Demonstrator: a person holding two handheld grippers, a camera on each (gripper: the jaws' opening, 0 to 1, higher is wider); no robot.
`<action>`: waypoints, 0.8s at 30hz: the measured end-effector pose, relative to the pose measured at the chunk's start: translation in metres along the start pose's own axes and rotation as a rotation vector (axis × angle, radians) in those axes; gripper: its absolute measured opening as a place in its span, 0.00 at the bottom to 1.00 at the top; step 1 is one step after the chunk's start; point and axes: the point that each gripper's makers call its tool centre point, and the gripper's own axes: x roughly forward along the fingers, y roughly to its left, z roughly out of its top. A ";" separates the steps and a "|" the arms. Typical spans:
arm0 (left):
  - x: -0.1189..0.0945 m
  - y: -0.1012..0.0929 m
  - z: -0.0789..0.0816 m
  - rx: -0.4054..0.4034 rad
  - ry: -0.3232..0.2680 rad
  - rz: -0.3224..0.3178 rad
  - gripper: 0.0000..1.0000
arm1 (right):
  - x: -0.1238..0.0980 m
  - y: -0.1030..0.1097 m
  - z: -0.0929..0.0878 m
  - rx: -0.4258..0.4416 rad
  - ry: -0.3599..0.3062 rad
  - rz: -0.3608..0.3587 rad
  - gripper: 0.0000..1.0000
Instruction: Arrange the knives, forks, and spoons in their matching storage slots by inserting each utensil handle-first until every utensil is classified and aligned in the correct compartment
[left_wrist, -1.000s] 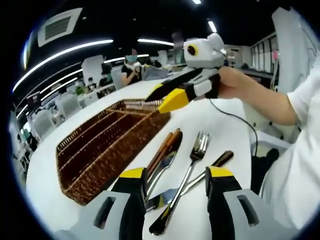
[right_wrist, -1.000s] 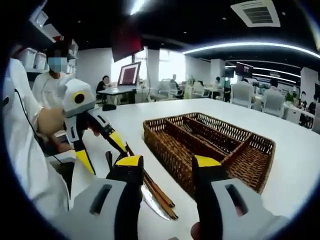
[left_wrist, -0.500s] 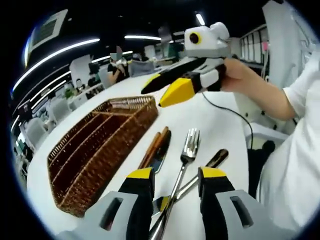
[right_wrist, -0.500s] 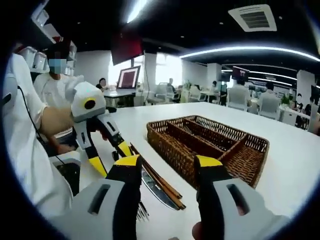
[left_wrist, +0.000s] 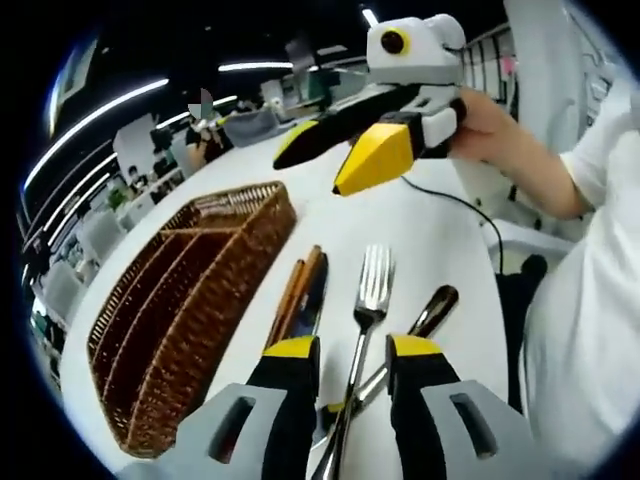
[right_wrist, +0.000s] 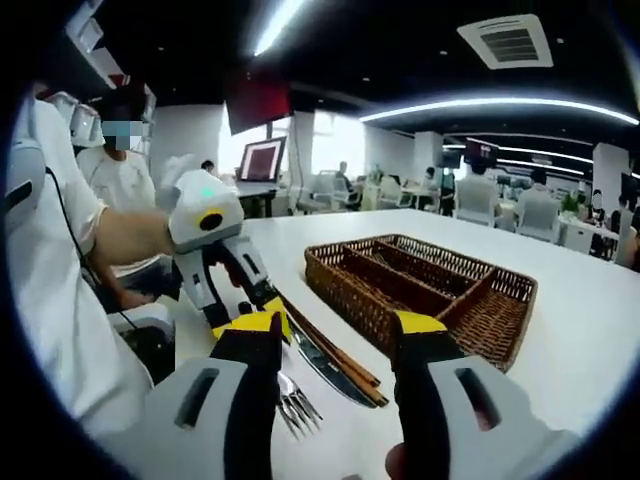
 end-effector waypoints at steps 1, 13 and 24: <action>0.000 0.000 0.000 0.001 0.002 -0.001 0.23 | 0.000 0.000 0.000 -0.001 -0.001 0.000 0.44; 0.008 -0.001 -0.008 0.029 0.073 -0.051 0.15 | -0.010 0.010 -0.010 0.012 -0.006 0.017 0.43; 0.011 -0.004 -0.009 0.054 0.119 -0.084 0.09 | -0.015 0.007 -0.025 0.050 -0.003 0.010 0.43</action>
